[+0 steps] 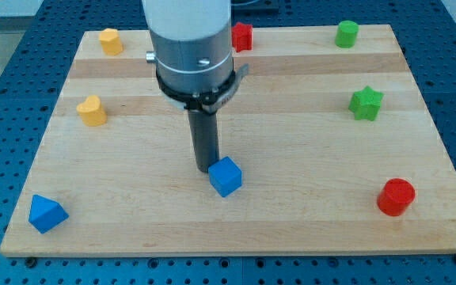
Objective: Slide the blue cube to the bottom center
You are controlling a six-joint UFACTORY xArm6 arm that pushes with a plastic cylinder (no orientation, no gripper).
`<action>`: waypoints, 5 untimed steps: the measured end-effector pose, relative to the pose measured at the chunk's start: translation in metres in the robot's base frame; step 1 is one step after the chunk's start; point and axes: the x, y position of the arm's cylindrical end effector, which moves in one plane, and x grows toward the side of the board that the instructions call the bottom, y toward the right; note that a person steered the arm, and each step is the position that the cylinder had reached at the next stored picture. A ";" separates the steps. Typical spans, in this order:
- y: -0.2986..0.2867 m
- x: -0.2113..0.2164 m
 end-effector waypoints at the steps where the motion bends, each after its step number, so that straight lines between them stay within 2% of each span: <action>1: 0.000 0.020; 3: -0.001 0.009; 5: 0.024 0.000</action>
